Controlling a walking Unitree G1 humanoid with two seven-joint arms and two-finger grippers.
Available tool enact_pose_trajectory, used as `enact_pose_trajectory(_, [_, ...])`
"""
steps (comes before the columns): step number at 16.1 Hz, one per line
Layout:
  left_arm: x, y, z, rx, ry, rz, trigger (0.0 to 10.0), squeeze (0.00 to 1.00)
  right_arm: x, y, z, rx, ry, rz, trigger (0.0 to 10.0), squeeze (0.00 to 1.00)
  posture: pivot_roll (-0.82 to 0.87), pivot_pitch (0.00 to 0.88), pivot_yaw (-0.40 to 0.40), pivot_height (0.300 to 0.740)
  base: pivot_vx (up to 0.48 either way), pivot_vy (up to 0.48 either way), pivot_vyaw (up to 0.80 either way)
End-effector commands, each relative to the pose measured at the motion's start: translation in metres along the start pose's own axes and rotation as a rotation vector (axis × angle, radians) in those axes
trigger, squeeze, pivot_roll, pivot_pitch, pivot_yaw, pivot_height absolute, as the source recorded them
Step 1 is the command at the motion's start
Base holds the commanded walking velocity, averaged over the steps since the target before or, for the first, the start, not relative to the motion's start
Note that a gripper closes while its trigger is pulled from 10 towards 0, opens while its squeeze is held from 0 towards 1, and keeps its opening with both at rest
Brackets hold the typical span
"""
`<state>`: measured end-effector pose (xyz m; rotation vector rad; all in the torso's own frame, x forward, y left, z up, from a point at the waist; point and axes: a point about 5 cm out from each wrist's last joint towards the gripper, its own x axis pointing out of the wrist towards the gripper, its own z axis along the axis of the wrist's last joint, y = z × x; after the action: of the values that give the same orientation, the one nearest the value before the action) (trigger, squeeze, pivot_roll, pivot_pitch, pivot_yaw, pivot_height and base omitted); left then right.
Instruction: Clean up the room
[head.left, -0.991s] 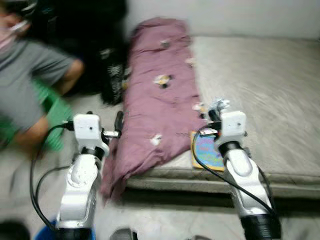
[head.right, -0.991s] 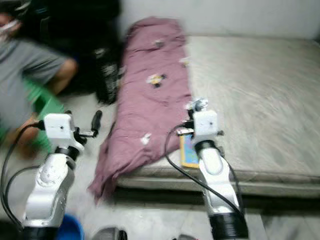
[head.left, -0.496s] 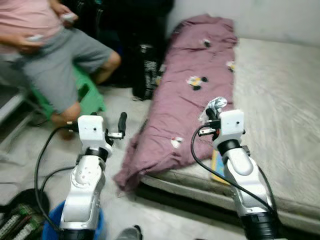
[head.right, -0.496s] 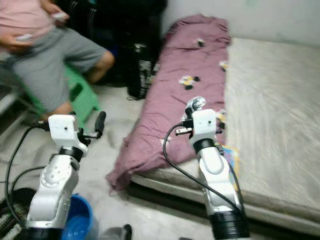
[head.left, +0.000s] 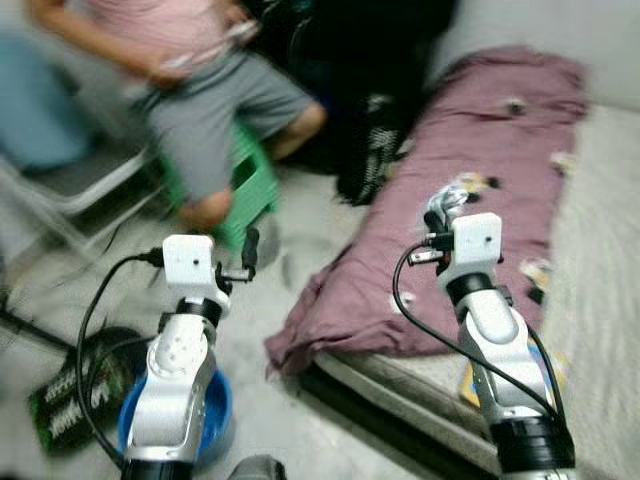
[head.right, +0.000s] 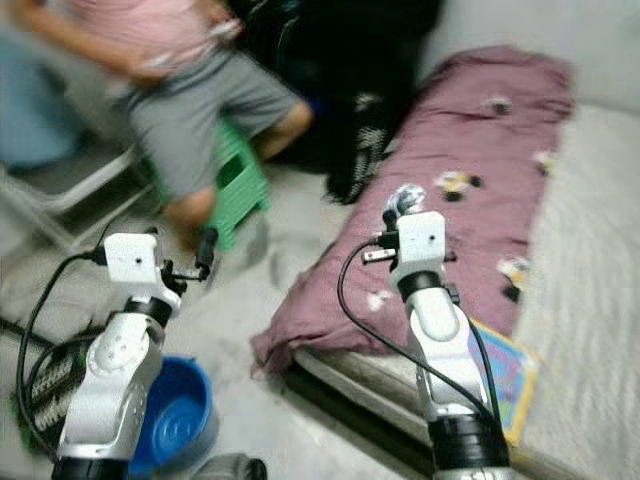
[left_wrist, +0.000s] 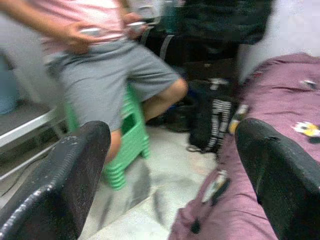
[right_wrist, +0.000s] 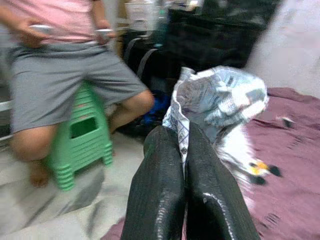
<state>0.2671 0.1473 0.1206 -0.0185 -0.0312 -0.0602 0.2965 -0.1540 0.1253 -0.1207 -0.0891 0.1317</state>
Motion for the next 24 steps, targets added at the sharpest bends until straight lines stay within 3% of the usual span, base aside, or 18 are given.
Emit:
enact_pose_trajectory(1, [-0.0011,0.0055,-0.0001,0.014,0.003,0.025,10.0,0.00,0.0026,0.0067,0.0038,0.012,-0.019,0.028,10.0,0.00,-0.04,0.000,0.019,0.740,0.000,0.000,0.80])
enact_pose_trajectory(18, [0.0003,0.0059,-0.0019,0.029,0.010,0.021,10.0,0.00,0.0053,0.0104,0.0050,0.014,-0.035,0.047,10.0,0.00,-0.04,0.000,0.028,0.740,0.000,0.000,0.80])
enact_pose_trajectory(24, [-0.0062,0.0117,-0.0028,0.037,0.005,0.073,10.0,0.00,0.0086,0.0164,0.0014,0.040,-0.021,0.076,10.0,0.00,0.01,0.000,-0.026,0.740,0.000,0.000,0.47])
